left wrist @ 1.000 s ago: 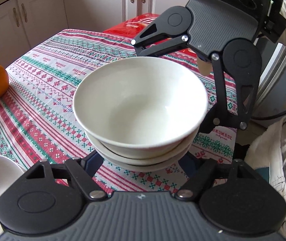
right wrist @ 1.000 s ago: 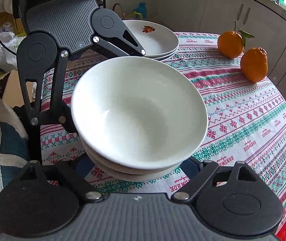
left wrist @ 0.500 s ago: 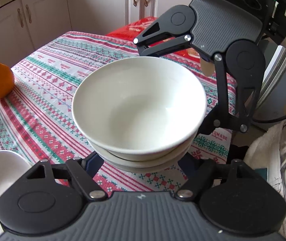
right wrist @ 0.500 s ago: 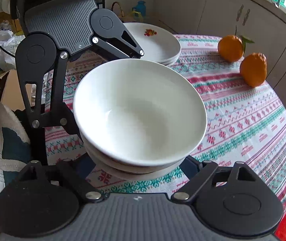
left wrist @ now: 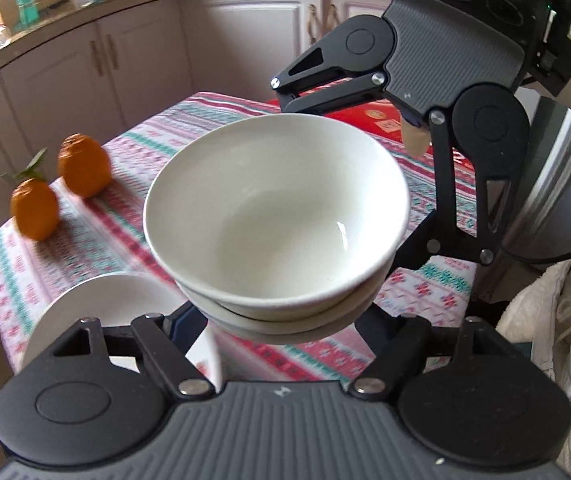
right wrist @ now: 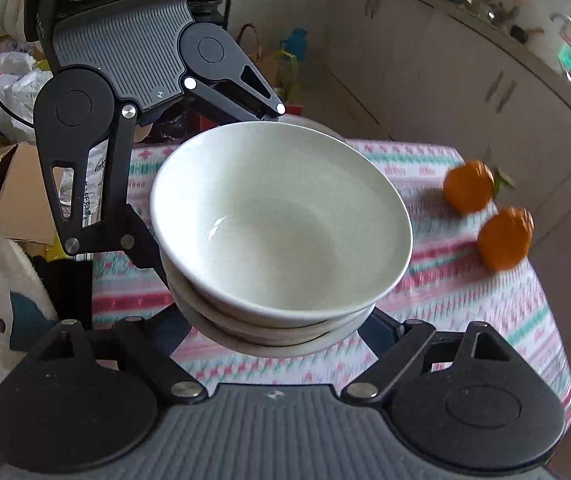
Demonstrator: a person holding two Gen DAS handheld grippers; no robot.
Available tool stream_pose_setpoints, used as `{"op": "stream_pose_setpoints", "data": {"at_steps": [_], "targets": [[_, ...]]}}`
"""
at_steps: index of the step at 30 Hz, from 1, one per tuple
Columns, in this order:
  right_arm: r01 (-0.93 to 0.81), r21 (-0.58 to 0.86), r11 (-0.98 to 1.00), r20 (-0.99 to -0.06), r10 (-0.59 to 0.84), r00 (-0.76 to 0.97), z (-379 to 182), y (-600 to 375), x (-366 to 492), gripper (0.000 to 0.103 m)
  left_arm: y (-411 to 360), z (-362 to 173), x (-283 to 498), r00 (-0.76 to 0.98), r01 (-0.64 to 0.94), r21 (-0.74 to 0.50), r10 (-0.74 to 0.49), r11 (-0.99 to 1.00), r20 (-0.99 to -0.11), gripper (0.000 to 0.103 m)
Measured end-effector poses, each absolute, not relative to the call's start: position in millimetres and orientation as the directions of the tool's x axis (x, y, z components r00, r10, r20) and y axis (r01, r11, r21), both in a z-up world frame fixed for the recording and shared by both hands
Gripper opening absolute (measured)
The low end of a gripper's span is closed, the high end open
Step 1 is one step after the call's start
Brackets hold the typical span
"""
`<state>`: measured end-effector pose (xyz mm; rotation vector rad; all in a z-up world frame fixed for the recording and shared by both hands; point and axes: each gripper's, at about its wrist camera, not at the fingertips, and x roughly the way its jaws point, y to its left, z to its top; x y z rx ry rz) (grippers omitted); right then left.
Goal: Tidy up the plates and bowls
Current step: 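Lift the bowl stack with both grippers and carry it over the plate stack, then lower the bowls onto the plates, open both grippers and withdraw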
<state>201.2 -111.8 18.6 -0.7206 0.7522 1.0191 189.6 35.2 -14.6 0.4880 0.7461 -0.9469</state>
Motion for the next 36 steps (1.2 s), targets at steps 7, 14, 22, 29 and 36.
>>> {"op": "stream_pose_setpoints", "data": {"at_steps": [7, 14, 22, 29, 36], "targets": [[-0.944, -0.183, 0.275, -0.813, 0.497, 0.302, 19, -62, 235, 0.092, 82, -11, 209, 0.447, 0.803, 0.09, -0.496, 0.589, -0.745, 0.079], [-0.96, -0.152, 0.235, -0.823, 0.508, 0.255, 0, -23, 269, 0.092, 117, -26, 230, 0.475, 0.754, 0.088, -0.449, 0.651, -0.757, 0.079], [-0.964, -0.105, 0.245, -0.836, 0.503, 0.218, -18, -10, 290, 0.091, 129, -39, 244, 0.468, 0.74, 0.074, -0.432, 0.669, -0.771, 0.079], [-0.96, -0.079, 0.27, -0.833, 0.511, 0.212, -20, -11, 293, 0.091, 133, -40, 246, 0.467, 0.735, 0.062, -0.439, 0.675, -0.768, 0.079], [-0.956, -0.084, 0.281, -0.825, 0.519, 0.225, -25, -11, 296, 0.092, 131, -39, 241, 0.483, 0.729, 0.081, -0.425, 0.68, -0.766, 0.08]]}}
